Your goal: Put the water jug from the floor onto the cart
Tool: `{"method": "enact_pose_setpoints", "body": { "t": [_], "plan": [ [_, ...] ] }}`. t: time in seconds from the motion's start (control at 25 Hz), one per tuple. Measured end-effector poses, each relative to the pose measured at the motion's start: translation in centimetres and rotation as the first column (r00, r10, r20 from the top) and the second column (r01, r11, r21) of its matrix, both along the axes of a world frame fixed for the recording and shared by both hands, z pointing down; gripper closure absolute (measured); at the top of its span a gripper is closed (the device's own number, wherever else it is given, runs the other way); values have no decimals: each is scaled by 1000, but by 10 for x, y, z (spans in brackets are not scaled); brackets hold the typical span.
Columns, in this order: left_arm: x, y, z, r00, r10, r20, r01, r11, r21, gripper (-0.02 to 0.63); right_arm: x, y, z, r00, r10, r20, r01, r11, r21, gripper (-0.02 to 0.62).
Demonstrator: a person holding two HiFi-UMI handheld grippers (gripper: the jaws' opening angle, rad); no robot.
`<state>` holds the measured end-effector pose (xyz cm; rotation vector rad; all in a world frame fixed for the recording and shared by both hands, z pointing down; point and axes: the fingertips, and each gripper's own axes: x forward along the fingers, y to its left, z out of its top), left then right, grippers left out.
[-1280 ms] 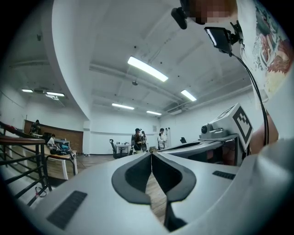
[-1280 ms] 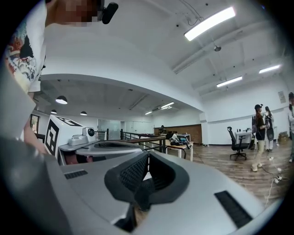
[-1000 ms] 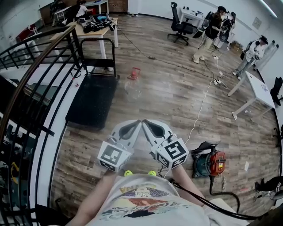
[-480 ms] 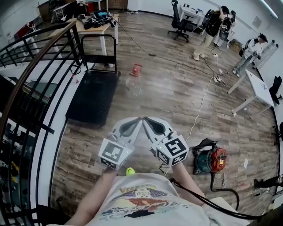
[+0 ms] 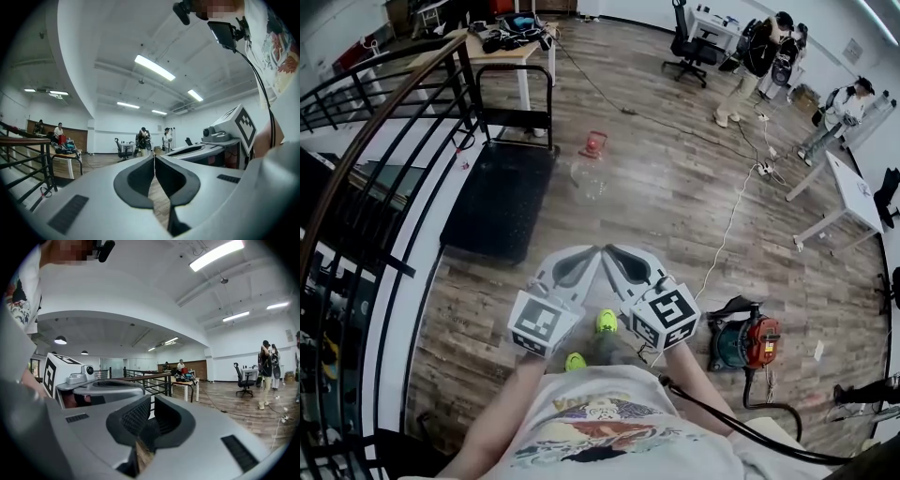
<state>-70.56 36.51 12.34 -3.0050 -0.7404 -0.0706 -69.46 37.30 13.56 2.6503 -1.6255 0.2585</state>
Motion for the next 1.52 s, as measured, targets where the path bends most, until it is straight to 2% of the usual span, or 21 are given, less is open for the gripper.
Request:
{"method": "enact_pose_setpoints", "body": {
  "t": [0.32,1.12,1.52],
  "plan": [
    [41,-14,6,999,-31,26,31,999,11,592,44,-16,8,999,-30,29,29,999,17,575],
    [219,-1,31,989,-106,103,103,994,28,592,220,-4,35,987,-125,105,125,992,6,574],
    [279,0,45,985,-129,117,124,991,49,592,282,-4,47,983,-145,115,146,989,0,574]
  ]
}}
